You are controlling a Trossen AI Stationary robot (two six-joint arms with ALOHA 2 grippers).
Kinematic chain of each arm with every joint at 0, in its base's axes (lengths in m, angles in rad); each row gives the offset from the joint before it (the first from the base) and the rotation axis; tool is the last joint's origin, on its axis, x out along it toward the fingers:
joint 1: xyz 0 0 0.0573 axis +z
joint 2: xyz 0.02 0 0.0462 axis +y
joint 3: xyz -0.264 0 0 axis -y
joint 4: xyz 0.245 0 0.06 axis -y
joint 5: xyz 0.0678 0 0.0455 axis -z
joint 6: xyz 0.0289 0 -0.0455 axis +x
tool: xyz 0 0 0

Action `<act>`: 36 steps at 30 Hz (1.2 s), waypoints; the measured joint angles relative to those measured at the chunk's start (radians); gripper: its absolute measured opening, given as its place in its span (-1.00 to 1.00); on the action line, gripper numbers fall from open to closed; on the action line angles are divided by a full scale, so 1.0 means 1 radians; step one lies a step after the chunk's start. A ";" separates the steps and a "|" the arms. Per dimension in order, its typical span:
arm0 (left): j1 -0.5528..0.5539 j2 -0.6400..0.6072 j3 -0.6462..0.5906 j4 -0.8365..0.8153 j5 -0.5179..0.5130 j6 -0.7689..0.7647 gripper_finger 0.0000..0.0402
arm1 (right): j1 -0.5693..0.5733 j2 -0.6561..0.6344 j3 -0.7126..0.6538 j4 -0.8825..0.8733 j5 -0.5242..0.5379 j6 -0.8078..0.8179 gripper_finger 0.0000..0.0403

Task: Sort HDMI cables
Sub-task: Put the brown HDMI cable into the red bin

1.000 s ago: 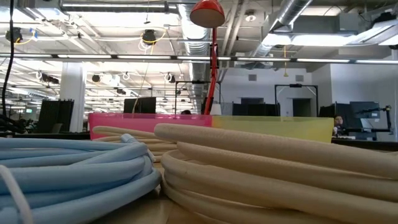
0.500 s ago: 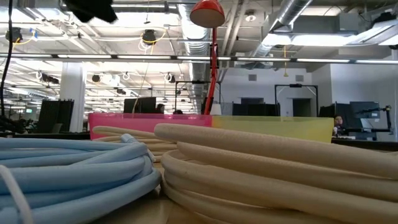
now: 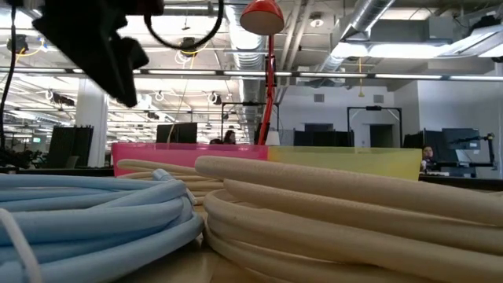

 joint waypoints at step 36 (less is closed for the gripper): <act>0.010 0.002 -0.330 0.466 0.000 0.162 -0.12 | -0.022 0.000 0.000 0.010 0.003 0.002 -0.58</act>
